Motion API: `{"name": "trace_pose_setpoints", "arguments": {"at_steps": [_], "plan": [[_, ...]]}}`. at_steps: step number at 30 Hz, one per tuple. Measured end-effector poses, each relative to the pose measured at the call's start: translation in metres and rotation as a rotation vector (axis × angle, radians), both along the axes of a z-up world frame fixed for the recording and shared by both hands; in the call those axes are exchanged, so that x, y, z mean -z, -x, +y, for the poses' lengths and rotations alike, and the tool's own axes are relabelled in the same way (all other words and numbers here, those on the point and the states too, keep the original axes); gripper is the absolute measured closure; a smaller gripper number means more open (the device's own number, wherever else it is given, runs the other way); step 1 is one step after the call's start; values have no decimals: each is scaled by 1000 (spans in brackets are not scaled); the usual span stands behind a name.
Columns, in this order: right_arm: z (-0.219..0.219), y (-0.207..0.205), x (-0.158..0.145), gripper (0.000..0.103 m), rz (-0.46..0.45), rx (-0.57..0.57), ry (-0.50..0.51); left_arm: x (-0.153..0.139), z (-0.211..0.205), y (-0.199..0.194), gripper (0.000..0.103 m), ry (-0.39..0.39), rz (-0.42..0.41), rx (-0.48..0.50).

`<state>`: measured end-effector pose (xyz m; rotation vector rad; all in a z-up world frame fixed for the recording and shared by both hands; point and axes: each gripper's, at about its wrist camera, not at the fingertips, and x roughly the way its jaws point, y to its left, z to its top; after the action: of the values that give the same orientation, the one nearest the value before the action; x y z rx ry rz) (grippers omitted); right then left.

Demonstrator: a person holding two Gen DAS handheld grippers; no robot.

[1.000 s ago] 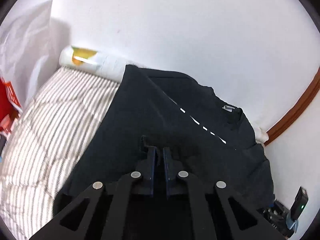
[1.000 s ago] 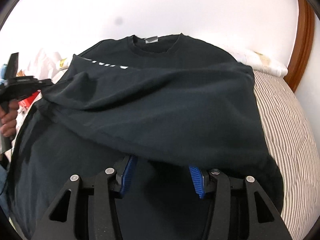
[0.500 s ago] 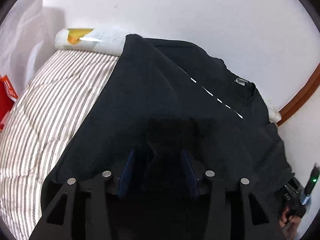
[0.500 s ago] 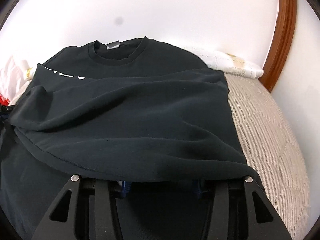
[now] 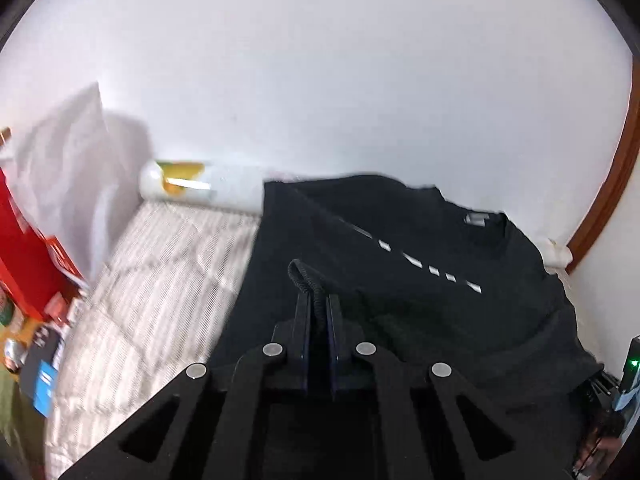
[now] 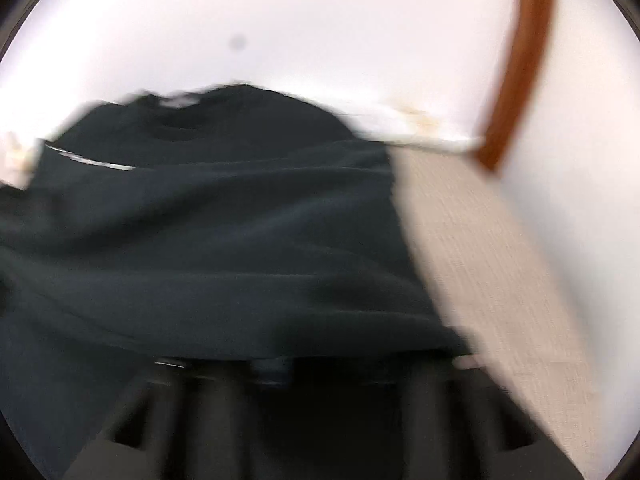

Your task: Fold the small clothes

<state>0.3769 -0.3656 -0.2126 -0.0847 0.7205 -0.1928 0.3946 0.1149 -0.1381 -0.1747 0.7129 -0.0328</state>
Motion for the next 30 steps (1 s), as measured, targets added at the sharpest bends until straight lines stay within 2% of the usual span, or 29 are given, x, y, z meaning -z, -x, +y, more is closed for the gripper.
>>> {"name": "trace_pose_setpoints", "arguments": {"at_steps": [3,7,11,14,19,24,30], "plan": [[-30,-7,9,103,63,21,-147,9,5,-4,96,-9,24,-5],[-24,0,8,103,77,7,-99,35,-2,-6,95,-27,90,-22],[-23,17,4,99,108,-30,-128,51,-1,-1,92,-31,146,-26],[-30,37,4,72,128,-88,-182,54,1,1,81,-33,177,-41],[-42,84,-2,67,100,-124,-206,47,7,23,63,-60,185,-61],[-56,126,-4,49,88,-95,-171,37,21,64,48,-57,177,-88],[-67,169,-1,41,96,-66,-196,31,37,130,39,-39,168,-119]]}}
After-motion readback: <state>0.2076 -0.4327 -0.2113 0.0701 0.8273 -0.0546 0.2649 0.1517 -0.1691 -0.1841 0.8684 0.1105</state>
